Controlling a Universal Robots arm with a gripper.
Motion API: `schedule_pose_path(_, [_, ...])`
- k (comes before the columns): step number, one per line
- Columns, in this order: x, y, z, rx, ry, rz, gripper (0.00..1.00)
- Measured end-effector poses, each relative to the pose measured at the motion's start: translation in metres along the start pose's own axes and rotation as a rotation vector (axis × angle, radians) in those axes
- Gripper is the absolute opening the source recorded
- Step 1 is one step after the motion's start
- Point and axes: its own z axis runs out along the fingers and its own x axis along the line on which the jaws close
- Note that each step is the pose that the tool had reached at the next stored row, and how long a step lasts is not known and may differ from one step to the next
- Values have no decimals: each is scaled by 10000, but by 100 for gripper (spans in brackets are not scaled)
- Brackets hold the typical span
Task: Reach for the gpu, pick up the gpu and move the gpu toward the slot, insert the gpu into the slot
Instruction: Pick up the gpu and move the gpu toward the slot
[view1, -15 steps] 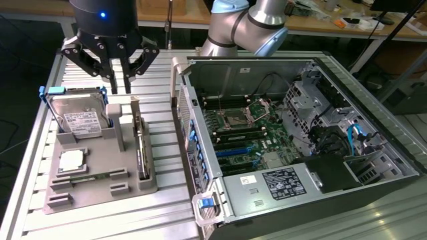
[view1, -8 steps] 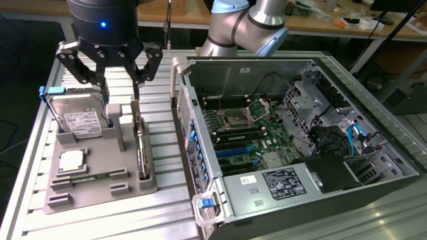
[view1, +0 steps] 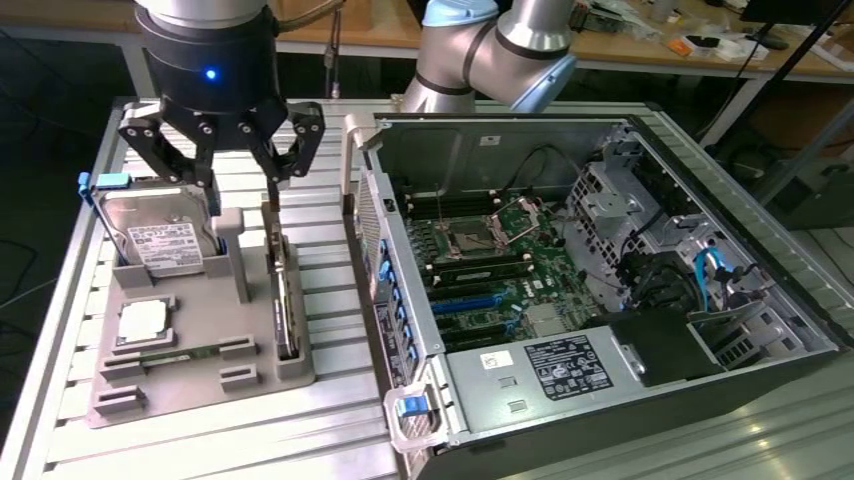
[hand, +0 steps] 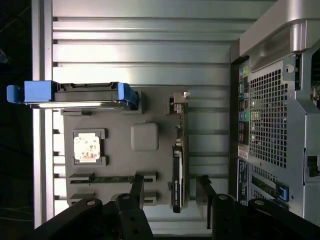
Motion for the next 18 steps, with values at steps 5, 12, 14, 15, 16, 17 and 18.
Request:
schedule_pose_path(5, [0, -63, 89, 1, 1, 0, 54])
schedule_pose_path(12, [-68, -139, 223, 2, 1, 0, 54])
schedule_pose_path(14, [-101, -143, 259, 14, -1, 0, 54])
schedule_pose_path(15, [-118, -144, 274, 26, 0, 0, 54])
schedule_pose_path(16, [-134, -145, 289, 40, 0, -1, 54])
schedule_pose_path(17, [-148, -146, 301, 58, 0, -1, 54])
schedule_pose_path(18, [-164, -147, 311, 88, 1, -1, 54])
